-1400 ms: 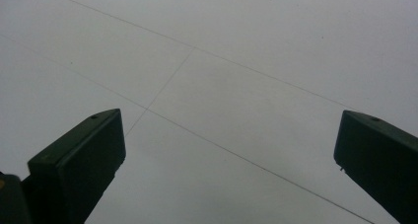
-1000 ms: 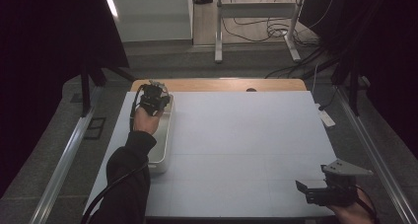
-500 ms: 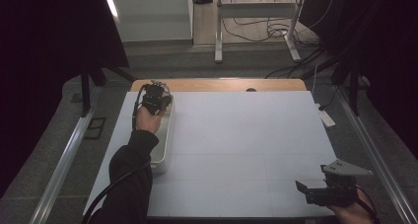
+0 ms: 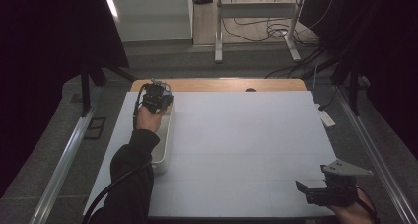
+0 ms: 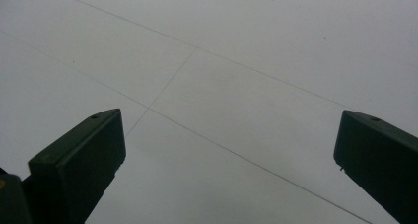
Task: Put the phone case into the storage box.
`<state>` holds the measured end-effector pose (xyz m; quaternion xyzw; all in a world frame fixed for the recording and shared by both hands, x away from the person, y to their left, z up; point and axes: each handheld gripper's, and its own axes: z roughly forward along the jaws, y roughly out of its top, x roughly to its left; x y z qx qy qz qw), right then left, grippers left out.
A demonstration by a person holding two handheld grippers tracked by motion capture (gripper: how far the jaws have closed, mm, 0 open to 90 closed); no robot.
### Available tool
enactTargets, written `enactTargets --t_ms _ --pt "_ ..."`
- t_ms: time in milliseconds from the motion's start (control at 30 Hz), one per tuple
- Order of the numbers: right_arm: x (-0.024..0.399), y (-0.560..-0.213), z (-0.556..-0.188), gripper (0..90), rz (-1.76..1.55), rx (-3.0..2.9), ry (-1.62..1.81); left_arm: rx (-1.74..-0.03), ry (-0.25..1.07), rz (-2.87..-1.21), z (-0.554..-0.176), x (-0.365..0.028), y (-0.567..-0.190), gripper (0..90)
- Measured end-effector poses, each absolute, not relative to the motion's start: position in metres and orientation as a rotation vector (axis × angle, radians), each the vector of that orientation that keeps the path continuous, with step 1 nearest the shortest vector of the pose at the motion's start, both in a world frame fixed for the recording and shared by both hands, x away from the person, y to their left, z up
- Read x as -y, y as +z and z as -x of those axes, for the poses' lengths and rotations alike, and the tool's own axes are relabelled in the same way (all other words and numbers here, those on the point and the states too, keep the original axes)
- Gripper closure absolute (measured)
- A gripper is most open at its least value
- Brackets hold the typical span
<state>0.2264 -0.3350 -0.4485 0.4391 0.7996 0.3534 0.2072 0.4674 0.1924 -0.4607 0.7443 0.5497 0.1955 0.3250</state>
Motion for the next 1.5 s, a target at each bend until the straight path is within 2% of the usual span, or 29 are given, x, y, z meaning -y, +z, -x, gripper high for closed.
enactTargets --t_ms 533,1500 --pt "0.335 -0.448 -0.227 0.0 -1.224 -2.225 0.985 -1.432 0.509 -1.942 -0.465 -0.194 -0.457 75.1" --pt "0.336 -0.448 -0.227 0.0 -1.231 -2.223 0.987 -1.367 0.477 -1.932 -0.447 -0.206 -0.445 43.1"
